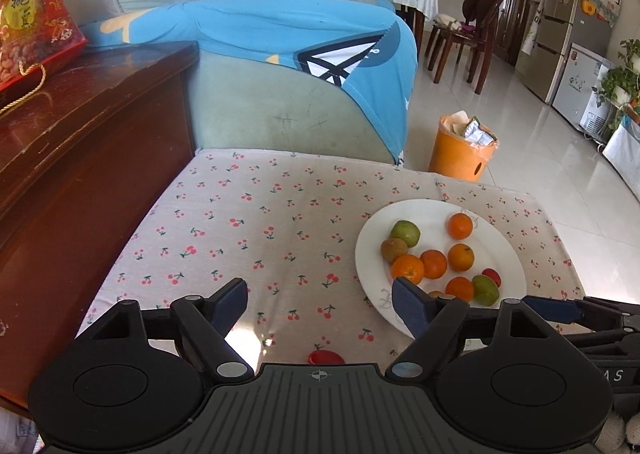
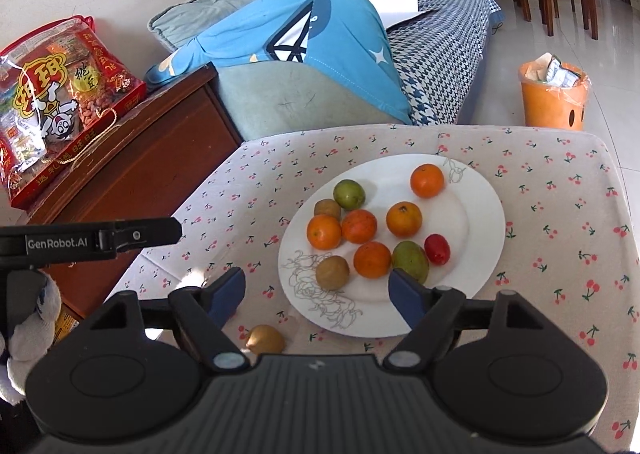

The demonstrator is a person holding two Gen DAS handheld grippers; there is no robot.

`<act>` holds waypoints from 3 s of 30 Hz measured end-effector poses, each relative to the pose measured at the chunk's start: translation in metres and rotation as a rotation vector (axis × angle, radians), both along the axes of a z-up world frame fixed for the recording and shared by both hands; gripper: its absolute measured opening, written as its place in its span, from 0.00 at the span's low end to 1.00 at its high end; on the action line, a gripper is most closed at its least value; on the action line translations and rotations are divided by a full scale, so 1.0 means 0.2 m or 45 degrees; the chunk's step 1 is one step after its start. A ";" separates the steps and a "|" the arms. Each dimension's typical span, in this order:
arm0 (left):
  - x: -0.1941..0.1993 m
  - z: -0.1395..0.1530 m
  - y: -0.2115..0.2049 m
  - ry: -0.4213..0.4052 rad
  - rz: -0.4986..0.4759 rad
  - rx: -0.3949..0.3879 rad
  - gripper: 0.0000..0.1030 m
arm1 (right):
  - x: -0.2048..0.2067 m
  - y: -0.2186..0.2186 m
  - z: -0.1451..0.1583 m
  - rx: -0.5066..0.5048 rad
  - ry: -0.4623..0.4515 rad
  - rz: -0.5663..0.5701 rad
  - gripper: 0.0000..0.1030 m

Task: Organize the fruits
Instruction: 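Move both grippers to the last kiwi and red tomato, then grasp the brown kiwi with the right gripper while the left gripper grasps the red tomato, then carry the kiwi and tomato onto the plate and open both grippers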

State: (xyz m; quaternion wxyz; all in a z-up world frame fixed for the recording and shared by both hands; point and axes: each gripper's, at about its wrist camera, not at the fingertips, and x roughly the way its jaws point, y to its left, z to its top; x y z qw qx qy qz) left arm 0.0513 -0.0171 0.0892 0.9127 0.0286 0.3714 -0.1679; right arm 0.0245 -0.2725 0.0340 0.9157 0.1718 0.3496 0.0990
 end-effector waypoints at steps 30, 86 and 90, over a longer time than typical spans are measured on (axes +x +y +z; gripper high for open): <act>0.07 -0.19 0.15 0.244 0.159 0.020 0.83 | 0.00 0.37 -0.24 -0.198 0.032 0.206 0.39; 0.00 -0.36 -0.10 0.090 -0.142 0.041 0.25 | -0.05 0.17 -0.17 -0.084 0.044 0.071 0.29; 0.01 -0.28 -0.14 0.048 -0.152 -0.015 0.25 | -0.05 0.12 -0.10 -0.060 -0.005 0.036 0.29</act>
